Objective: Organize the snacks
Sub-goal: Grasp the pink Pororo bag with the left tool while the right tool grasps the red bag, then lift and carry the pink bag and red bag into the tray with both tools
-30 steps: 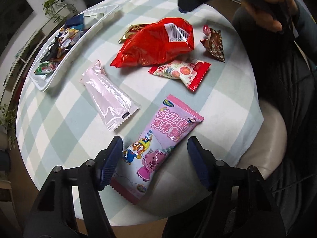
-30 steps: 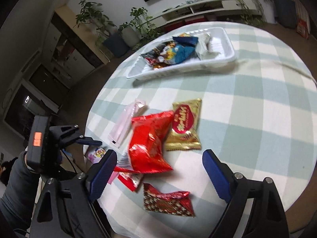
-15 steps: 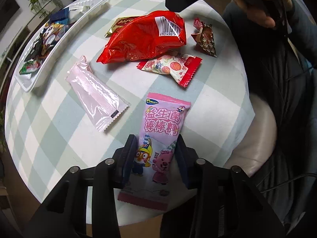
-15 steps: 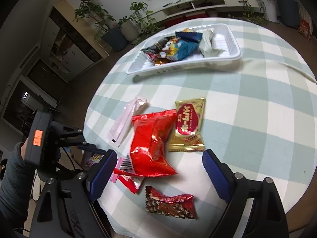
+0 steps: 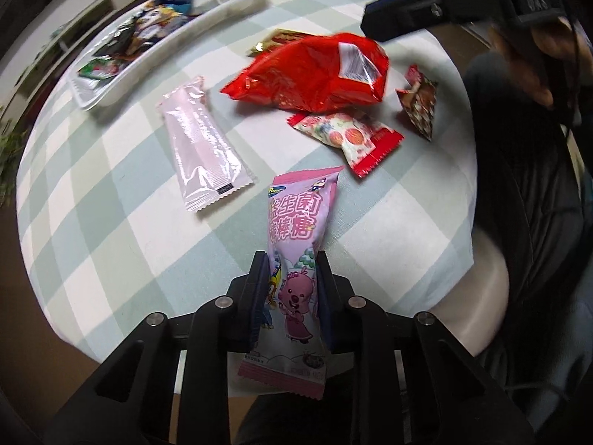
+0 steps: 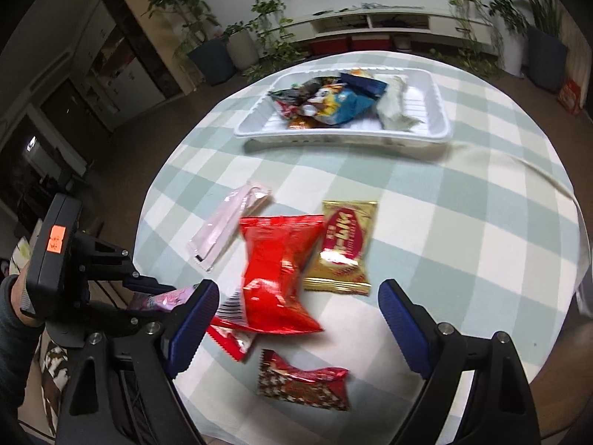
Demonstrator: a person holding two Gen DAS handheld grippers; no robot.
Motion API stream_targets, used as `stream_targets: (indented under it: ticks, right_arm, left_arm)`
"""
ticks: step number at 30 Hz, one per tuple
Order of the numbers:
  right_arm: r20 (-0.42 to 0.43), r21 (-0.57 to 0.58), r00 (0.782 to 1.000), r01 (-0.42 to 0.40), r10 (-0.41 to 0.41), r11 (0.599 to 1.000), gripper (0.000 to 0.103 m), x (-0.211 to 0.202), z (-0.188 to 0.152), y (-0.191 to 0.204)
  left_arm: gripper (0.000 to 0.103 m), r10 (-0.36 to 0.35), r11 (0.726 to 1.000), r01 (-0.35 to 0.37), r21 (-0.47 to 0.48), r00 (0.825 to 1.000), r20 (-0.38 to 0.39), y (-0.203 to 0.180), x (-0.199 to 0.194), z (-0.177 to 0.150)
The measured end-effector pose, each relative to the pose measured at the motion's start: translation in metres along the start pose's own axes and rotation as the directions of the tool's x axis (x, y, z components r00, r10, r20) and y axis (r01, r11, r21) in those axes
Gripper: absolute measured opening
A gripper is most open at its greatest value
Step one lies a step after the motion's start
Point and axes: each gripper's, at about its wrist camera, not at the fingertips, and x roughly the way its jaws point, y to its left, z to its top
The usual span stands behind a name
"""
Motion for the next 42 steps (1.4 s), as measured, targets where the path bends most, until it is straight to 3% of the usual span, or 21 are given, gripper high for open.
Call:
stream_targets:
  ticks: [4, 7, 9, 18, 23, 31, 36, 42]
  right_arm:
    - [-0.045, -0.008, 0.999, 0.0, 0.0, 1.0, 0.086, 0.015, 0.006, 0.012]
    - [-0.084, -0.034, 0.996, 0.017, -0.019, 0.999, 0.079, 0.027, 0.01, 0.021]
    - [-0.113, -0.062, 0.993, 0.03, -0.037, 0.998, 0.068, 0.036, 0.011, 0.027]
    - [-0.183, -0.102, 0.978, 0.081, -0.098, 0.992, 0.047, 0.063, 0.009, 0.03]
    - [-0.158, -0.066, 0.985, 0.053, -0.062, 0.996, 0.04, 0.058, 0.007, 0.023]
    - [-0.069, 0.01, 0.997, -0.034, 0.034, 0.999, 0.038, 0.033, 0.011, 0.016]
    - [-0.014, 0.092, 0.991, -0.13, 0.132, 0.987, 0.038, 0.022, 0.011, 0.0]
    - [0.021, 0.14, 0.987, -0.159, 0.158, 0.977, 0.038, 0.015, 0.006, -0.012]
  left_arm:
    - [0.022, -0.015, 0.999, 0.016, -0.052, 0.999, 0.032, 0.0, -0.003, -0.007]
    - [0.022, -0.04, 0.996, 0.044, -0.073, 0.998, 0.058, 0.002, -0.006, -0.013]
    - [0.022, -0.048, 0.994, 0.054, -0.095, 0.996, 0.07, 0.004, -0.005, -0.015]
    - [0.022, -0.043, 0.986, 0.059, -0.156, 0.994, 0.103, 0.013, -0.011, -0.021]
    - [0.022, -0.072, 0.975, 0.099, -0.197, 0.988, 0.138, 0.02, -0.016, -0.026]
    - [0.022, -0.097, 0.958, 0.144, -0.248, 0.976, 0.194, 0.025, -0.025, -0.03]
    - [0.022, -0.12, 0.939, 0.19, -0.288, 0.963, 0.243, 0.033, -0.032, -0.032]
    - [0.017, -0.111, 0.927, 0.196, -0.319, 0.958, 0.265, 0.037, -0.034, -0.032]
